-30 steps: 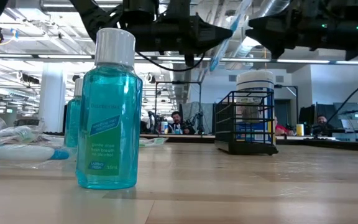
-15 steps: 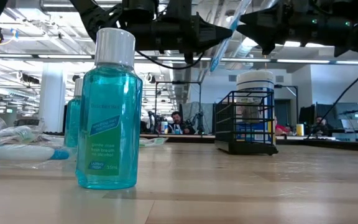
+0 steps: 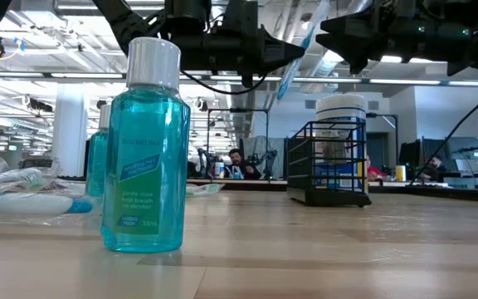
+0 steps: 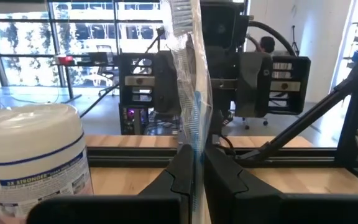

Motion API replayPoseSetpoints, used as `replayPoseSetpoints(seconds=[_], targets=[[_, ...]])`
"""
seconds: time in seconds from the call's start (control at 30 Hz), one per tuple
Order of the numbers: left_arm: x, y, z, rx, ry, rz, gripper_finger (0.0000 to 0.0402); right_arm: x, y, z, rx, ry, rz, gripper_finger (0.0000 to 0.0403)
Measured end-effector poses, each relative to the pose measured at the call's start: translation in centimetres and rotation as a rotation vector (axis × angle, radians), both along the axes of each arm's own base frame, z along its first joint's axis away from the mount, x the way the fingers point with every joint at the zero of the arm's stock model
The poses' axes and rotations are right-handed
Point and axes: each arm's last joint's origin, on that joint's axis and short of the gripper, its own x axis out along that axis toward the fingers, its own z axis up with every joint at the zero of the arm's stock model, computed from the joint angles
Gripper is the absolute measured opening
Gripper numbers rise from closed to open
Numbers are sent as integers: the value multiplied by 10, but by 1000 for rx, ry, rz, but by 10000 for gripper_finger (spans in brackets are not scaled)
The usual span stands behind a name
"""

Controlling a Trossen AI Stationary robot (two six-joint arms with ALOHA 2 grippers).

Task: Pick & Place toothbrushing station
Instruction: Put the top blue toothbrush into the wire mesh organizer

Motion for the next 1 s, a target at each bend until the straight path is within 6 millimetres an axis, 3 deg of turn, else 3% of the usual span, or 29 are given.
replayPoseSetpoints(seconds=[0.4,1.0], targets=[[2,-15,-3,8,30,-32,9,0,0,4,-3,-46,-6,159],[2,-14,-3,33,29,-13,9,2,-1,4,-4,-63,-8,118]])
